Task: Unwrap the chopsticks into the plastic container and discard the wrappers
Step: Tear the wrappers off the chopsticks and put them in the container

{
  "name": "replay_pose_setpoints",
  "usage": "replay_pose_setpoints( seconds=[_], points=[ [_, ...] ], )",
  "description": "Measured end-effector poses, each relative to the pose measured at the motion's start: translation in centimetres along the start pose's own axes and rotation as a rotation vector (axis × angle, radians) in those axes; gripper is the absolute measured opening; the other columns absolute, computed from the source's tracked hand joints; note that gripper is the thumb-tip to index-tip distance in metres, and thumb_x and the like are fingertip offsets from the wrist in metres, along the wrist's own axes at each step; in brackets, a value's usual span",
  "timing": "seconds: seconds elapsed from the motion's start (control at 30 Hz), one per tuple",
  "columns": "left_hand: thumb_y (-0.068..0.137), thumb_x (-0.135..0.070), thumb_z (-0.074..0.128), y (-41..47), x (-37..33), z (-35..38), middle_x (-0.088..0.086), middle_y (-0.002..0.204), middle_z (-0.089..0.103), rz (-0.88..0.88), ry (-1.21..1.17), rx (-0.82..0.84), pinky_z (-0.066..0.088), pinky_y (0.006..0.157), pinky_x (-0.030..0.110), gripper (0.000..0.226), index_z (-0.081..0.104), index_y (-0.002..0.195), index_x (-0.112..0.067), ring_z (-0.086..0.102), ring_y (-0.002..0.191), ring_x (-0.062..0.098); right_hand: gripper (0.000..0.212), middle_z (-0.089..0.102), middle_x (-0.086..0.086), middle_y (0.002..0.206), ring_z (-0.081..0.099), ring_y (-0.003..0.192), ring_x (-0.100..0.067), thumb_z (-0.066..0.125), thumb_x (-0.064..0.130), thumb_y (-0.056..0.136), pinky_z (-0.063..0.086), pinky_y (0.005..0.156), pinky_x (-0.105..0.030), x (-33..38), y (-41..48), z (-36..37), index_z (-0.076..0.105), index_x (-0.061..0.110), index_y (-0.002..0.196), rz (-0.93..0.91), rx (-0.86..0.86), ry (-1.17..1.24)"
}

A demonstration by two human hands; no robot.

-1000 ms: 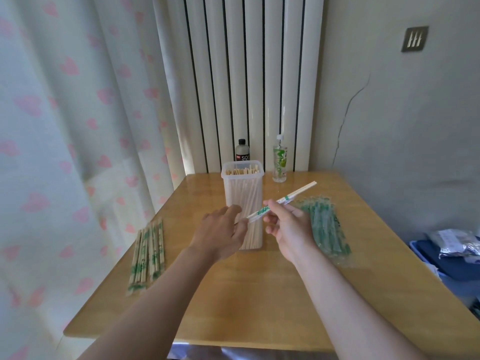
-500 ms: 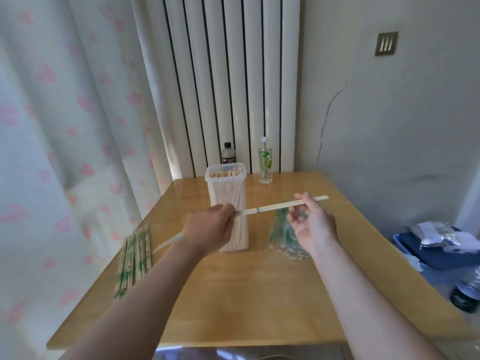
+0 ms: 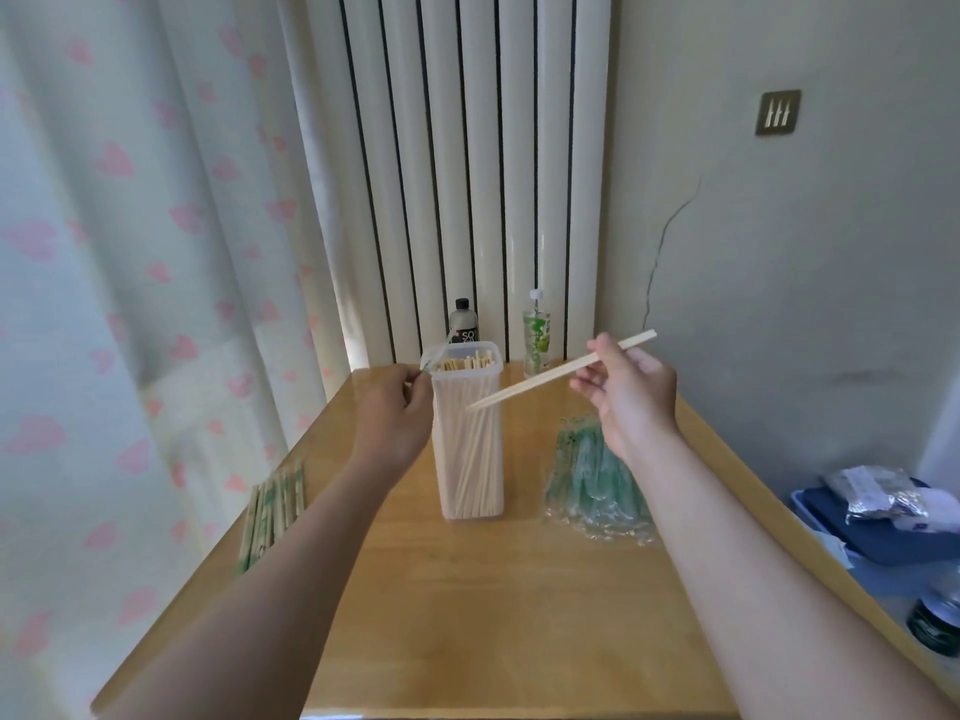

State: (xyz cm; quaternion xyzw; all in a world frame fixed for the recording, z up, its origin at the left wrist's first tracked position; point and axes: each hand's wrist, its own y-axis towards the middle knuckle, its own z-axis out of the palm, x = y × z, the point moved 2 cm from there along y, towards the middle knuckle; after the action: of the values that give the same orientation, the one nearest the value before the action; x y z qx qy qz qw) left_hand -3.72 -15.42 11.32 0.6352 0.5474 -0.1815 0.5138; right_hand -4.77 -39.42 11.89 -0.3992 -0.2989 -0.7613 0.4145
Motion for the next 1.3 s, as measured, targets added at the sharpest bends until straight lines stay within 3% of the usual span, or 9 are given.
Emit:
replay_pose_setpoints(
  seconds=[0.23,0.37,0.5,0.67,0.73,0.93,1.03,1.1,1.3],
  points=[
    [0.105,-0.03,0.046,1.8,0.0,-0.6,0.005,0.077,0.064,-0.014,-0.13,-0.035,0.041,0.056,0.032,0.02,0.061,0.098,-0.019,0.05,0.061,0.015,0.004,0.067,-0.009,0.078,0.061,0.053,-0.012,0.064,0.007,0.099,0.058,0.058,-0.035,4.7,2.0,7.6,0.062,0.004,0.1,-0.404,0.029,-0.238],
    [0.105,-0.028,0.046,2.6,1.0,-1.0,0.005,0.073,0.061,-0.009,-0.16,-0.059,0.043,0.056,0.034,0.02,0.059,0.091,-0.023,0.049,0.059,0.014,0.033,0.071,-0.004,0.082,0.07,0.069,-0.022,0.068,0.019,0.091,0.062,0.07,-0.044,4.4,3.6,10.9,0.053,0.021,0.121,-0.619,0.08,-0.573],
    [0.105,-0.028,0.045,2.9,2.1,-1.6,0.004,0.076,0.059,-0.028,-0.174,-0.056,0.04,0.056,0.03,0.02,0.059,0.093,-0.021,0.048,0.061,0.013,0.059,0.062,-0.003,0.08,0.059,0.069,-0.016,0.068,0.017,0.095,0.044,0.06,-0.018,2.4,3.5,13.0,0.039,0.025,0.146,-0.736,0.218,-0.9],
    [0.105,-0.028,0.044,3.2,4.0,-1.7,0.003,0.077,0.06,-0.061,-0.193,-0.054,0.042,0.058,0.03,0.021,0.06,0.095,-0.018,0.05,0.064,0.014,0.032,0.062,-0.003,0.081,0.059,0.072,-0.016,0.064,0.017,0.099,0.047,0.062,-0.03,-1.2,3.4,14.1,0.057,0.017,0.13,-0.671,0.45,-1.14],
    [0.105,-0.027,0.045,3.1,4.5,-1.6,0.002,0.075,0.059,-0.066,-0.191,-0.054,0.041,0.055,0.025,0.021,0.06,0.095,-0.017,0.05,0.062,0.013,0.019,0.067,-0.003,0.095,0.063,0.082,-0.019,0.06,0.018,0.102,0.048,0.066,-0.023,-2.5,3.6,14.2,0.066,0.01,0.118,-0.595,0.568,-1.261],
    [0.106,-0.029,0.044,3.2,6.1,-0.9,0.001,0.07,0.056,-0.089,-0.191,-0.025,0.039,0.052,0.024,0.023,0.06,0.094,-0.016,0.045,0.054,0.006,0.03,0.064,-0.027,0.123,0.067,0.104,-0.041,0.054,0.018,0.103,0.055,0.089,-0.049,-4.4,4.6,15.3,0.069,-0.007,0.11,-0.26,0.816,-1.598],
    [0.106,-0.028,0.045,3.2,6.2,-0.6,0.002,0.072,0.057,-0.097,-0.227,-0.015,0.041,0.055,0.03,0.021,0.059,0.094,-0.017,0.046,0.058,0.009,0.037,0.07,-0.022,0.088,0.056,0.067,-0.023,0.053,0.018,0.105,0.042,0.065,-0.032,-4.3,4.7,15.7,0.075,0.0,0.082,-0.239,0.846,-1.675],
    [0.106,-0.028,0.045,3.1,6.2,-0.4,0.003,0.074,0.058,-0.099,-0.242,-0.005,0.042,0.056,0.031,0.02,0.058,0.095,-0.019,0.048,0.06,0.012,0.048,0.046,-0.005,0.06,0.039,0.057,-0.015,0.051,0.016,0.106,0.03,0.058,-0.03,-4.0,4.5,15.8,0.059,0.014,0.059,-0.209,0.847,-1.698],
    [0.105,-0.03,0.046,2.6,5.5,0.2,0.001,0.074,0.059,-0.074,-0.271,0.049,0.044,0.058,0.034,0.018,0.059,0.095,-0.022,0.051,0.061,0.012,0.047,0.029,-0.001,0.059,0.028,0.055,-0.018,0.046,0.014,0.105,0.023,0.055,-0.034,-3.9,4.4,15.8,0.038,0.014,0.059,-0.195,0.885,-1.669]
  ],
)
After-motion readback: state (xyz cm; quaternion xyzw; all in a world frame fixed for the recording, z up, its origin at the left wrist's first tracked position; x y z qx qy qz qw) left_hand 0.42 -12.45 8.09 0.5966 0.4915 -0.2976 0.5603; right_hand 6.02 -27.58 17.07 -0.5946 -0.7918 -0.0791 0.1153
